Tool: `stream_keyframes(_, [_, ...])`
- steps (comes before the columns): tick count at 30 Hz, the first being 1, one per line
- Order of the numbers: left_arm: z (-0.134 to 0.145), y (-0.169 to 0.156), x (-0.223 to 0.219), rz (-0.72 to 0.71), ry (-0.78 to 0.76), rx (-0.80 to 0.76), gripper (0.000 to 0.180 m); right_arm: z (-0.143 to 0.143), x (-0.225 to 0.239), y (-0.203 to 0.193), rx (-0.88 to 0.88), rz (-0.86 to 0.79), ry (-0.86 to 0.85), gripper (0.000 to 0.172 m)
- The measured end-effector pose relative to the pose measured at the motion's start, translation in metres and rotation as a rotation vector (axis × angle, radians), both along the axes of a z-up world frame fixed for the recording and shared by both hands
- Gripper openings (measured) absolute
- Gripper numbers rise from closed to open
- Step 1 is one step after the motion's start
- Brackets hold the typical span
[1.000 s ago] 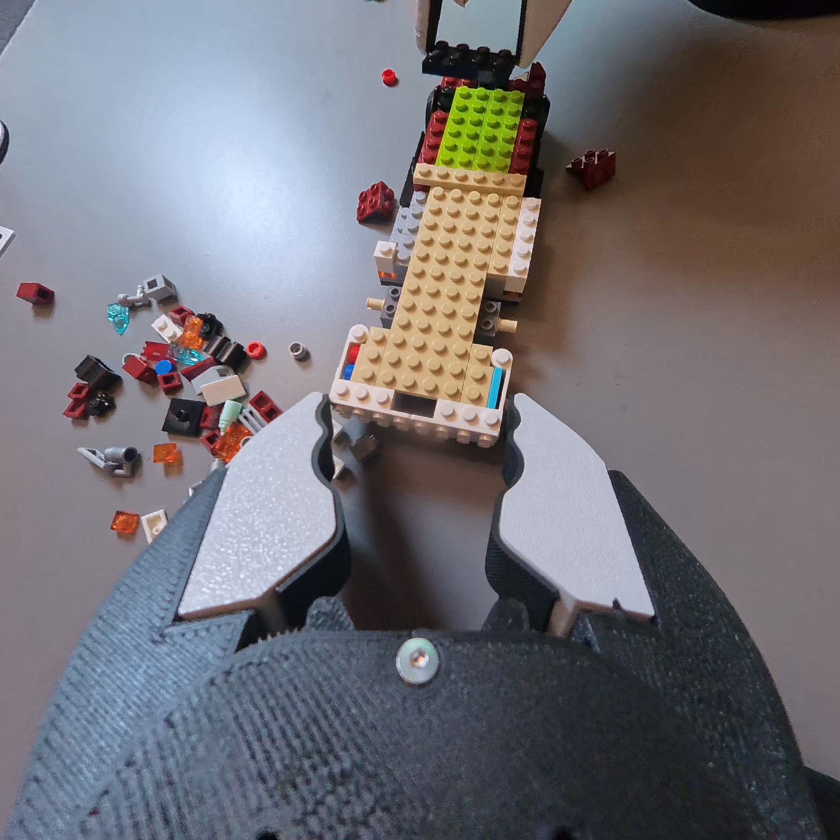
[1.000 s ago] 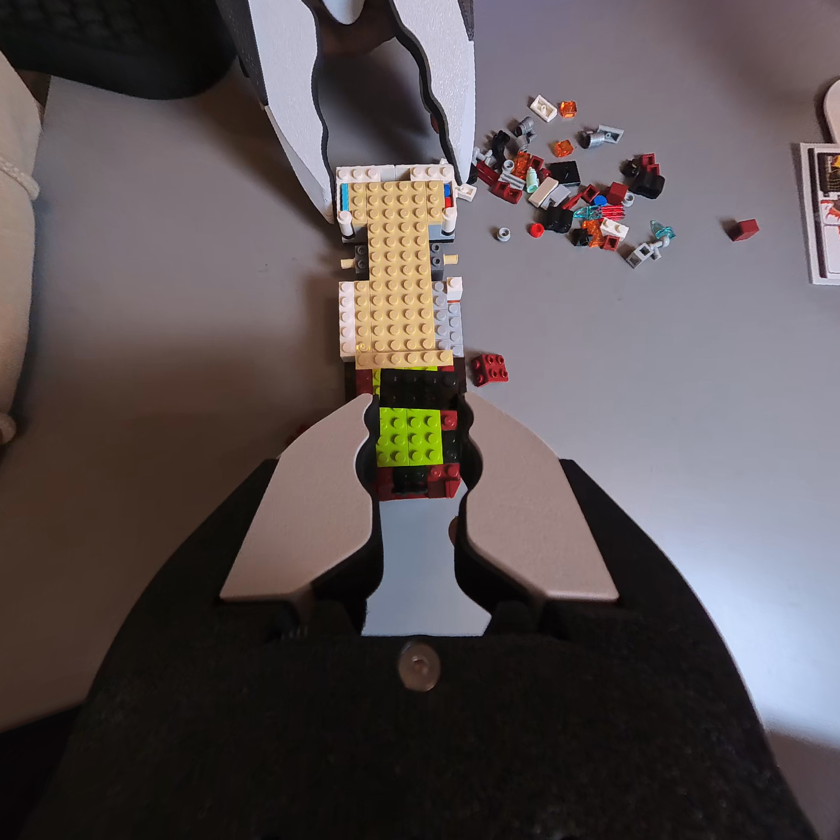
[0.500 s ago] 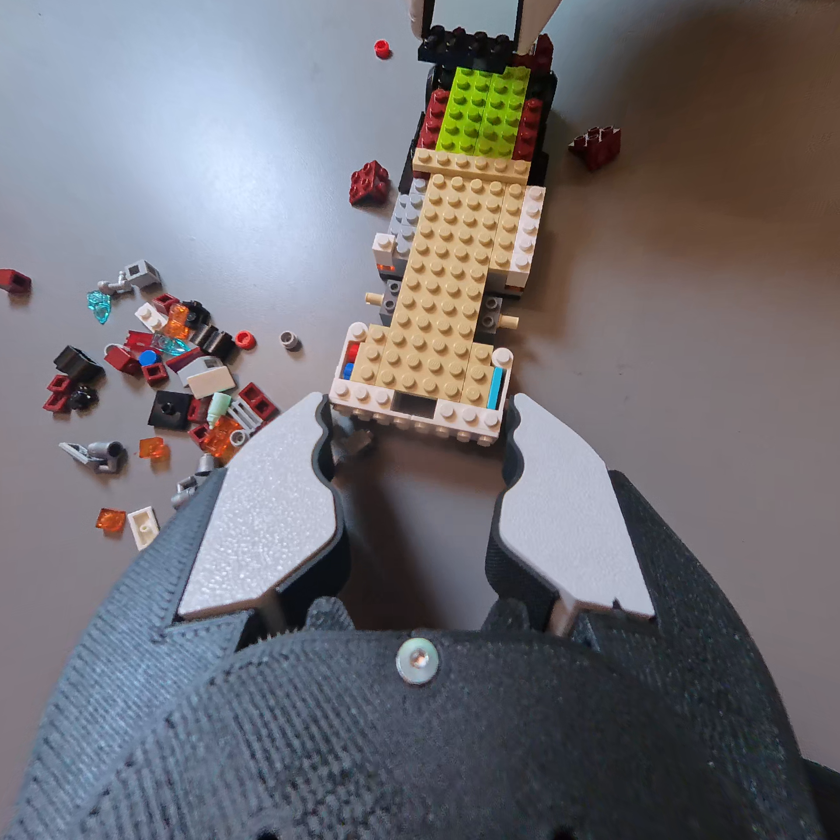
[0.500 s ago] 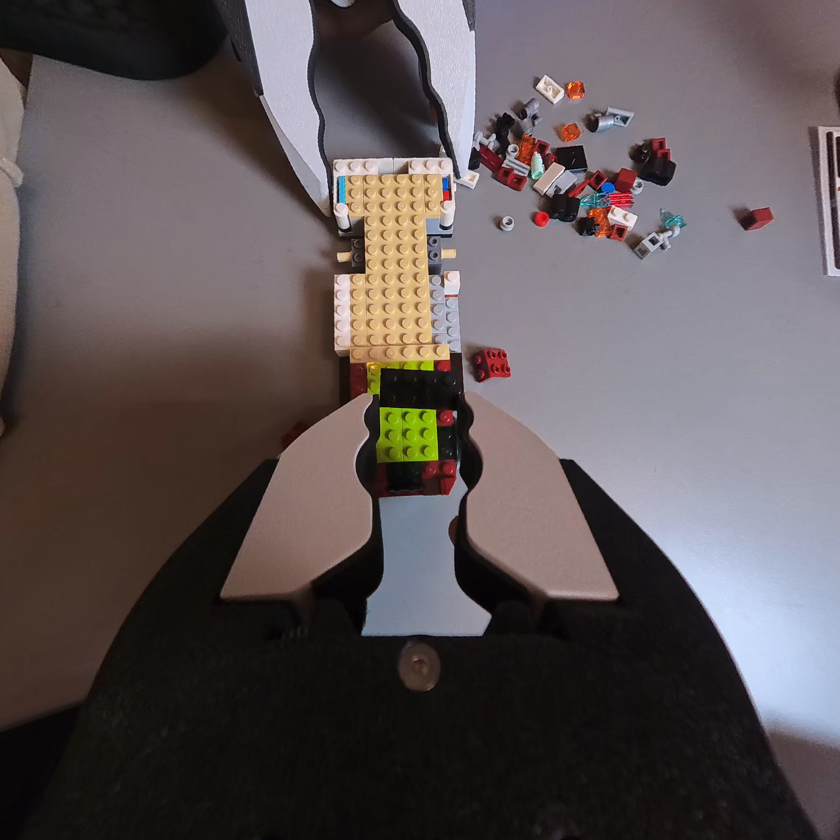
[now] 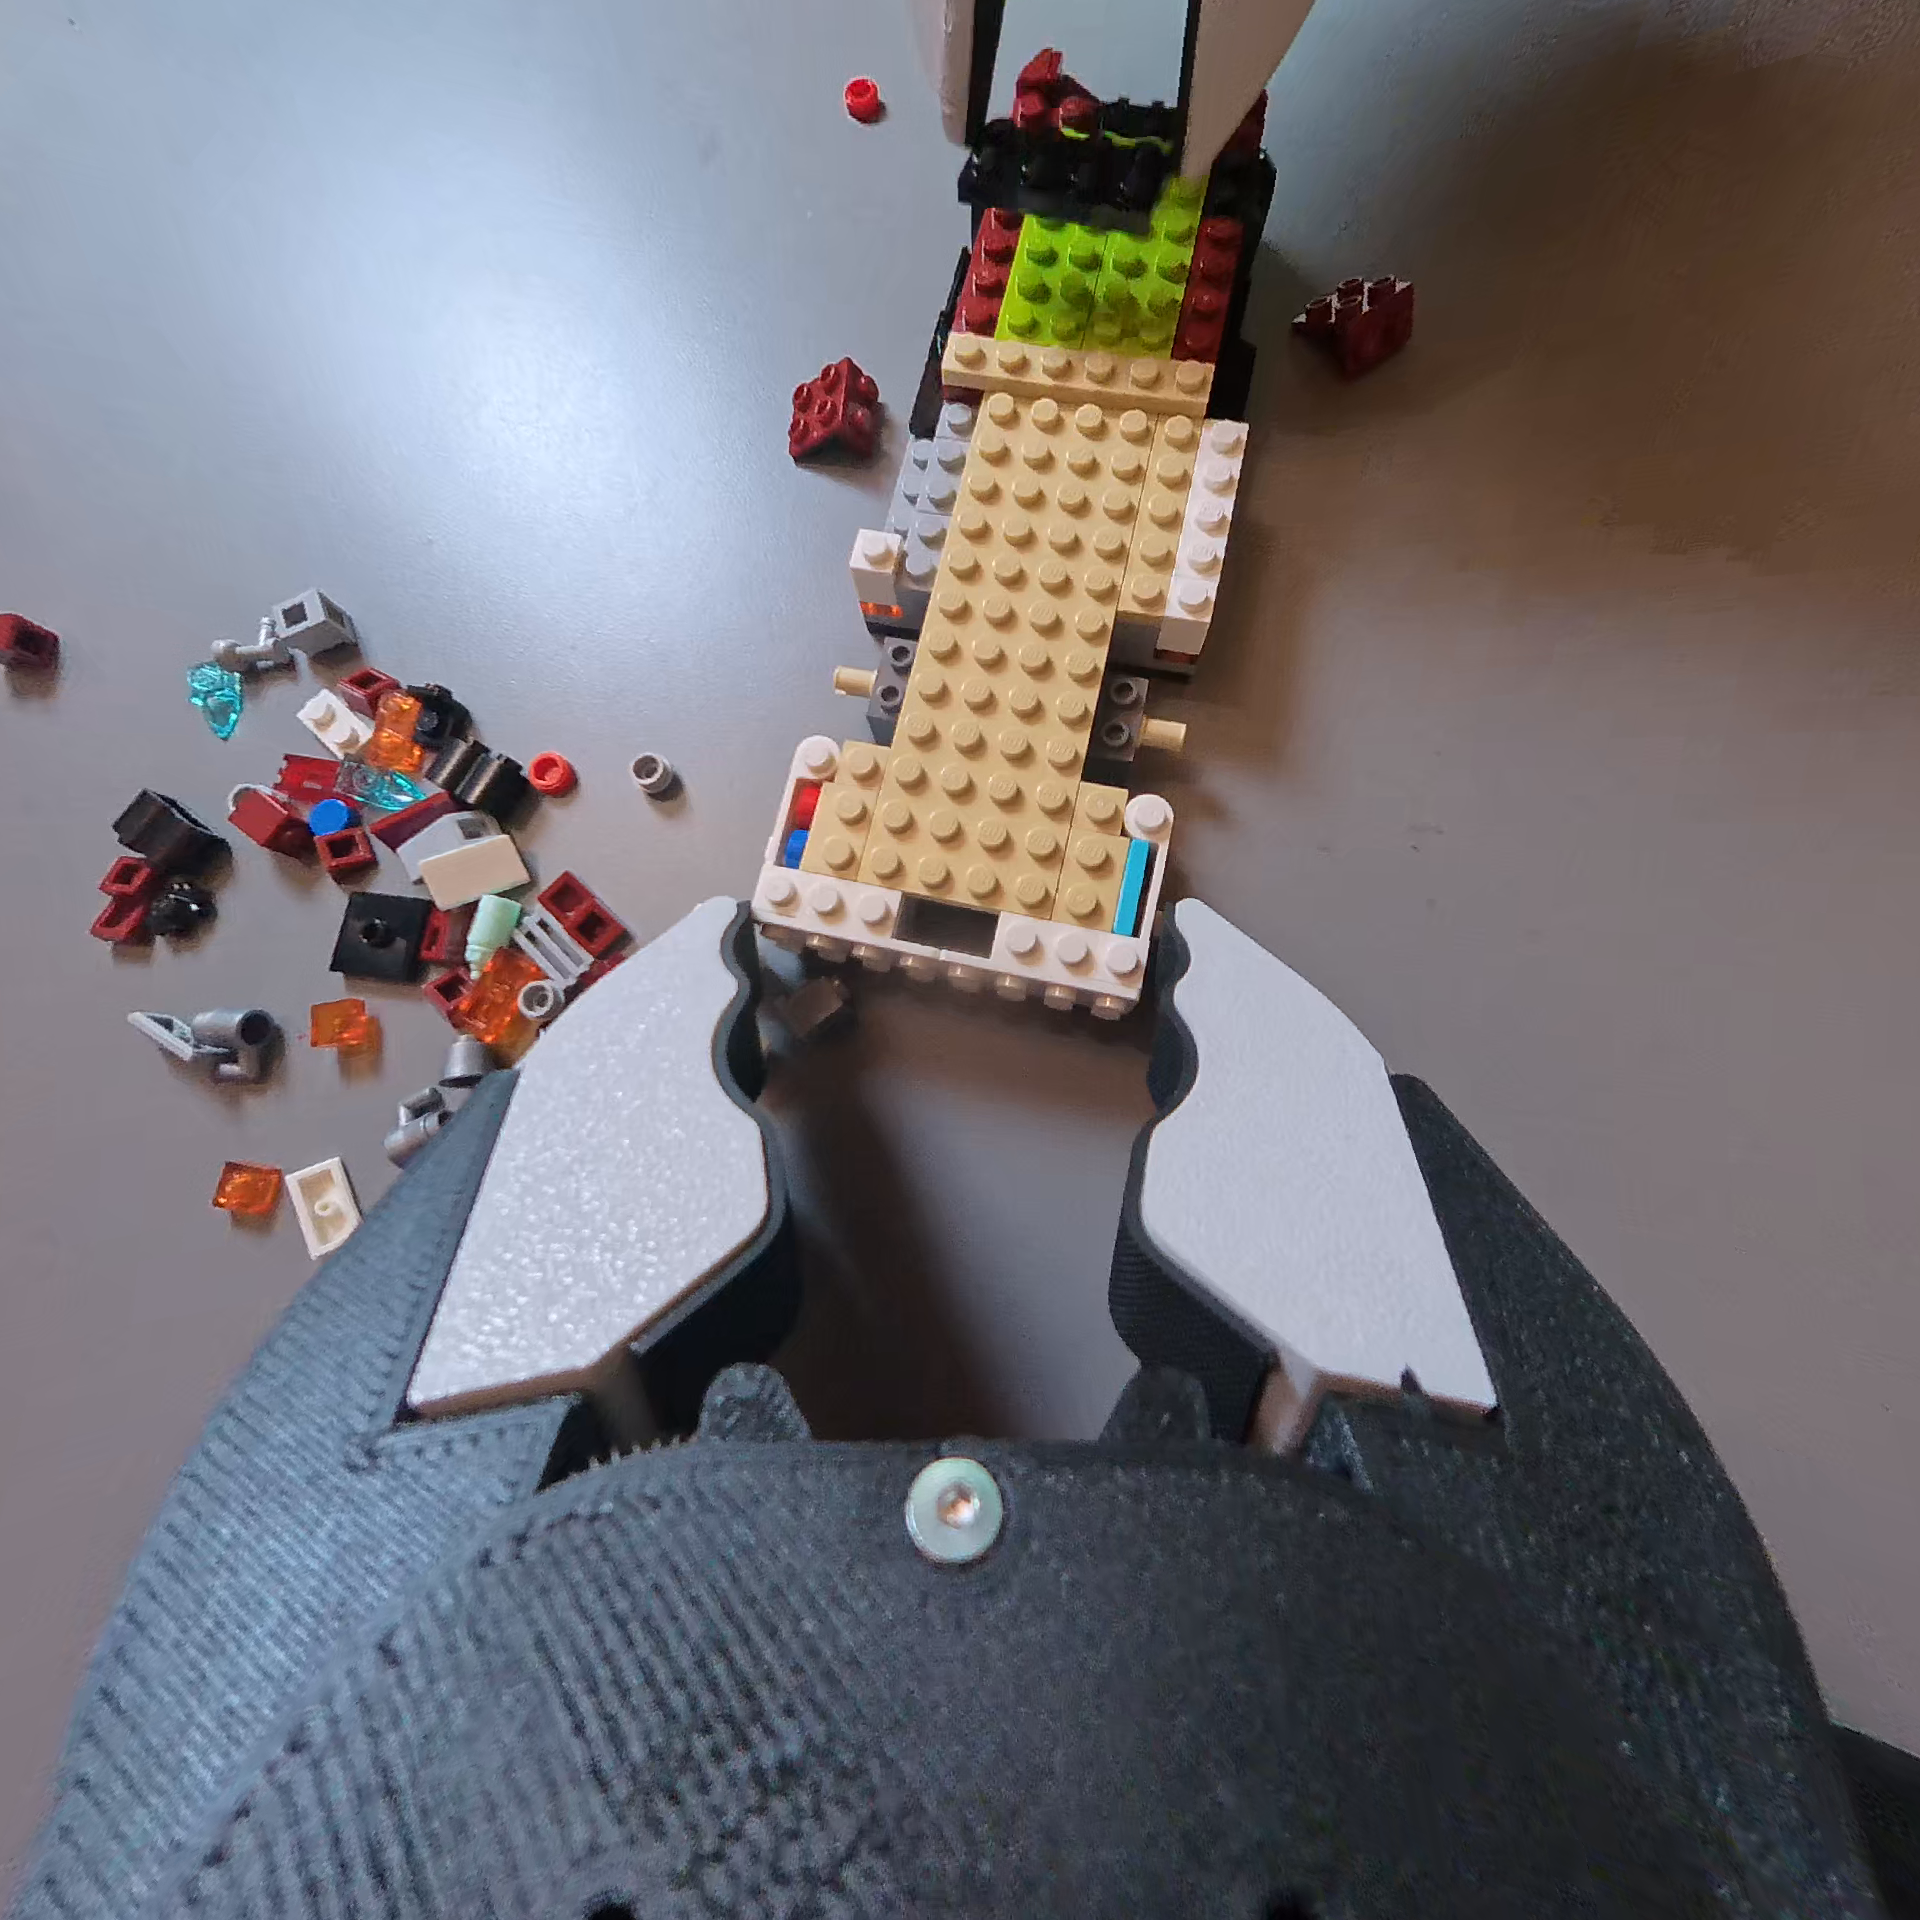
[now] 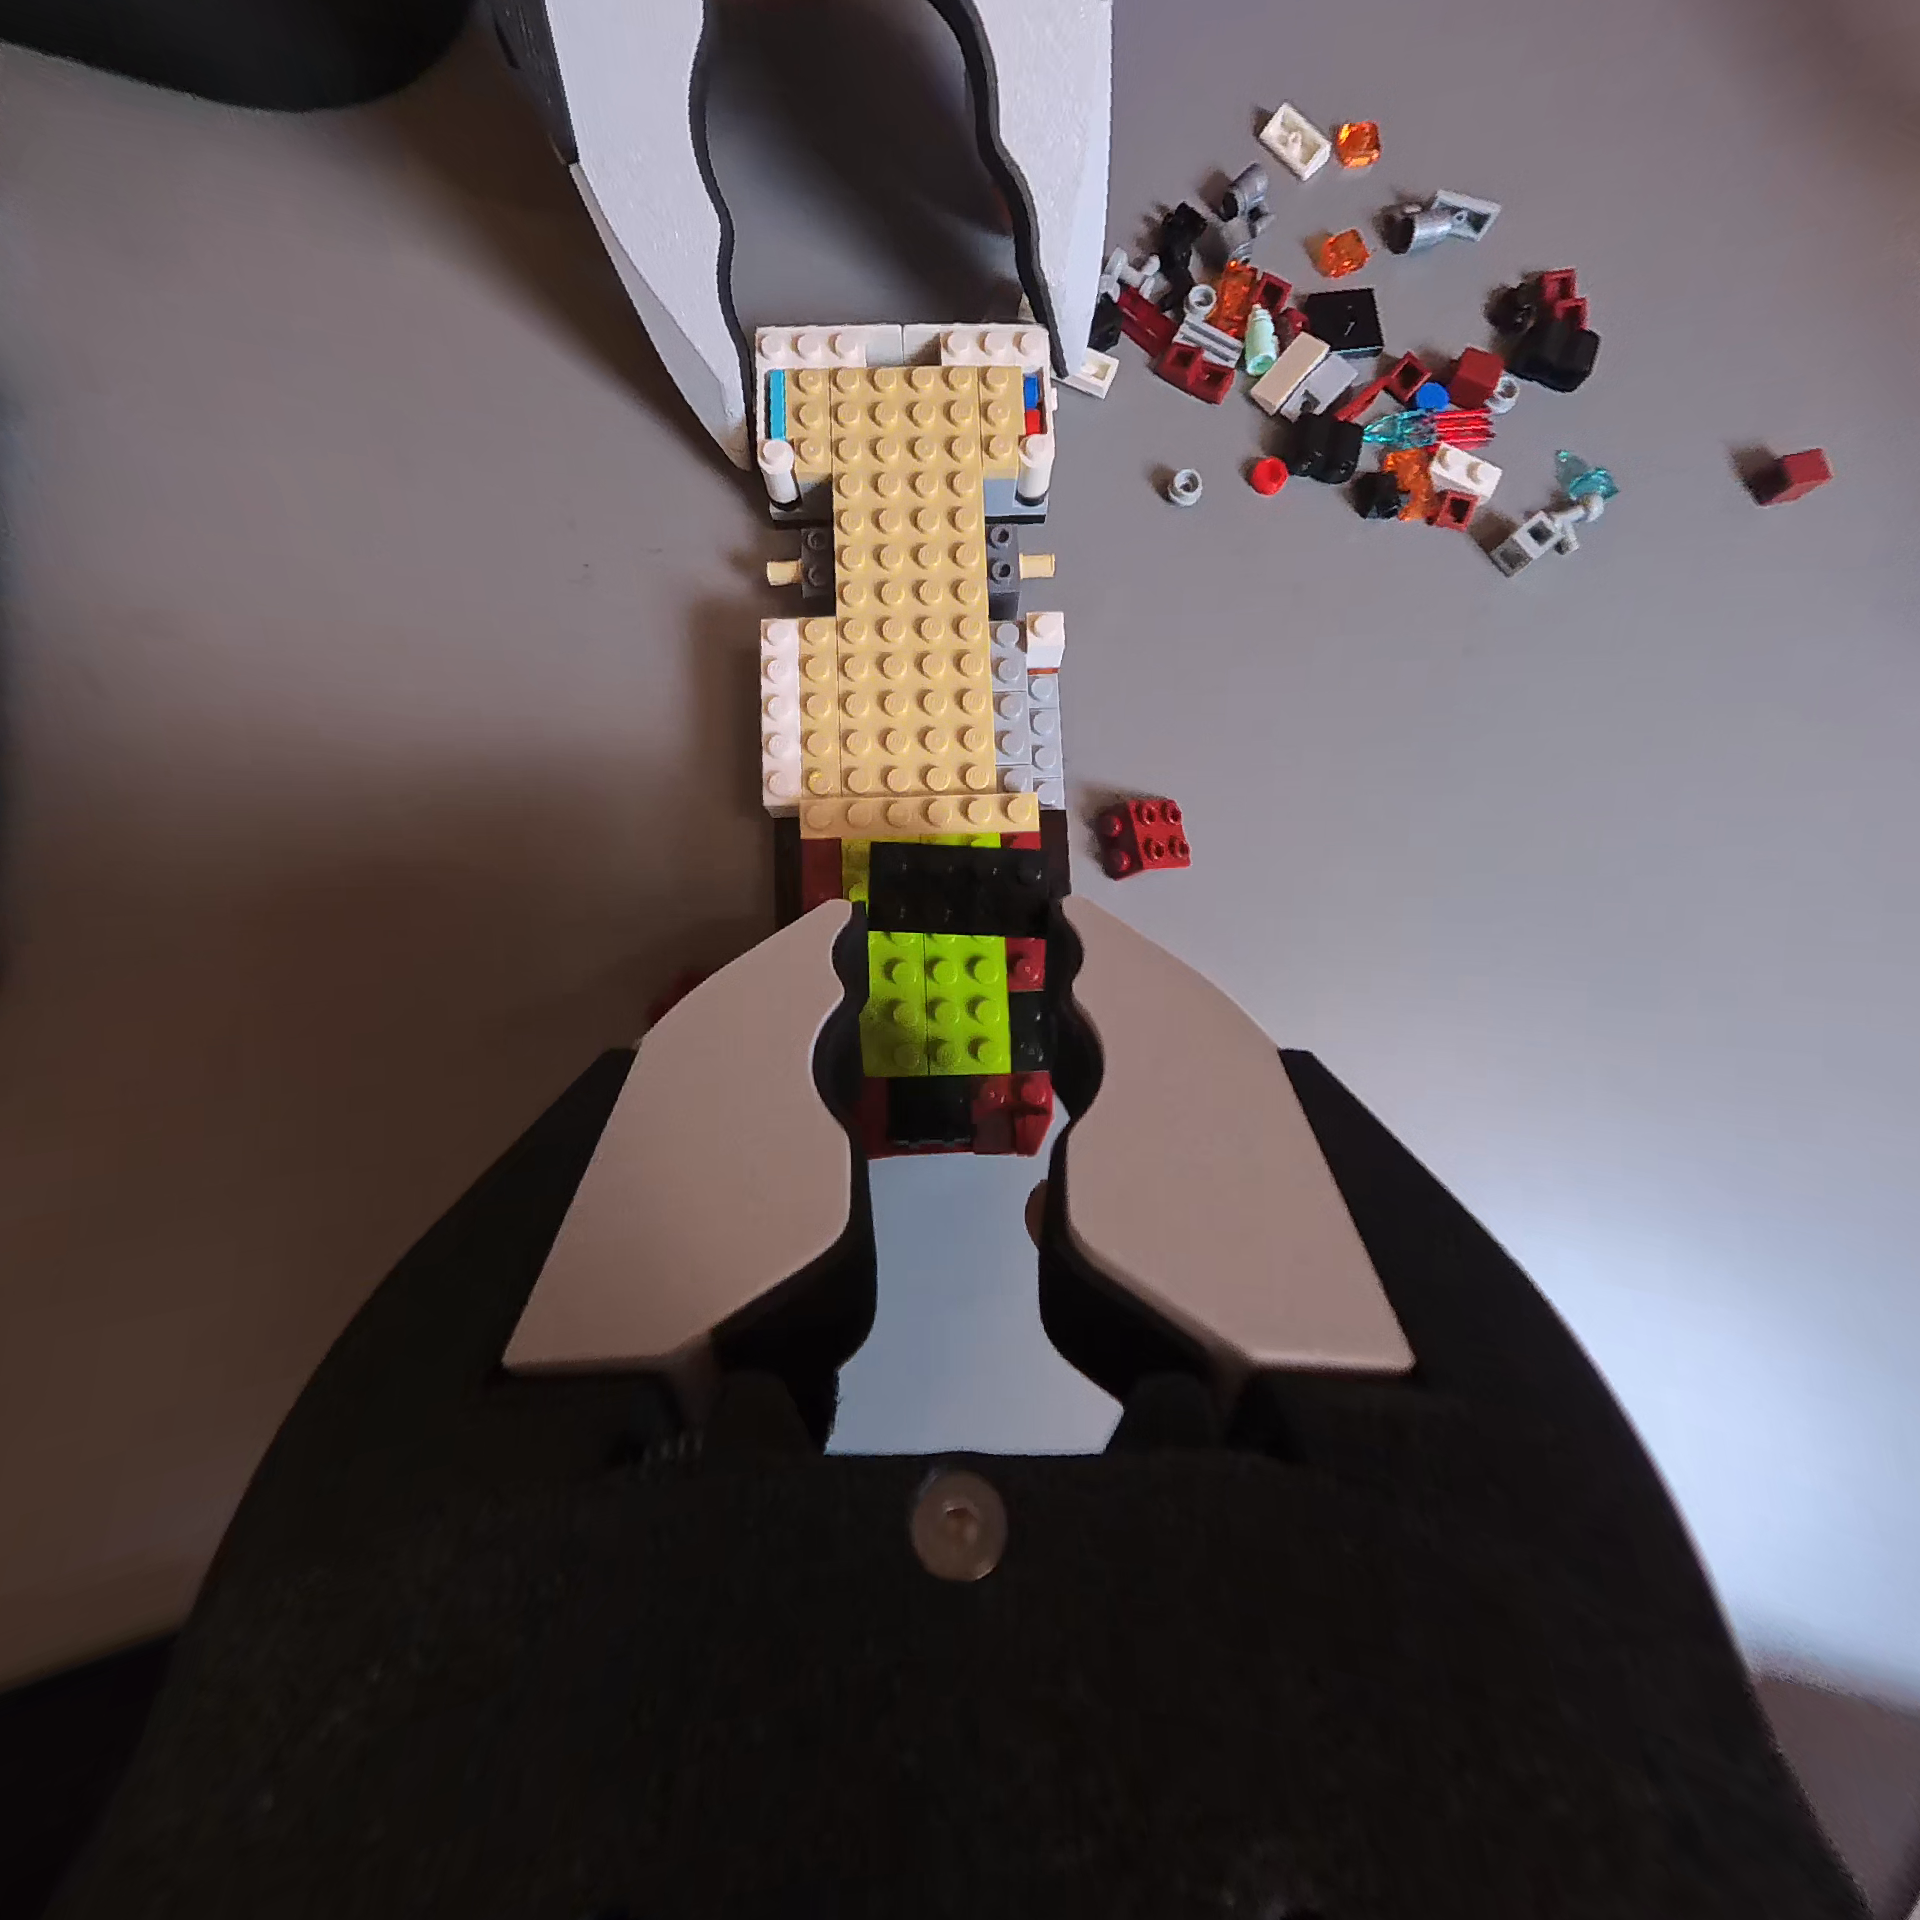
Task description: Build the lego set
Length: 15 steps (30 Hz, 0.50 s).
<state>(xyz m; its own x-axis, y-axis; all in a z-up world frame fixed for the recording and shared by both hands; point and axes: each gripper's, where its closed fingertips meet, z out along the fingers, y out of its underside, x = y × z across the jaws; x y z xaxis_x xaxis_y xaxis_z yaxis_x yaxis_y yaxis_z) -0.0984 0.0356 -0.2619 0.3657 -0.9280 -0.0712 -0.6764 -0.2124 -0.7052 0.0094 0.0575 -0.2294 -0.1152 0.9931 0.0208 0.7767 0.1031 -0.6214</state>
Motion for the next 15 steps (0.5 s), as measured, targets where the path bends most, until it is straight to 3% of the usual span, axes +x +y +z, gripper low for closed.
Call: stream_keyframes(15, [0.000, 0.000, 0.000, -0.003, -0.001, 0.000, 0.073, -0.012, -0.011, -0.007, 0.000, 0.048, -0.147, 0.032])
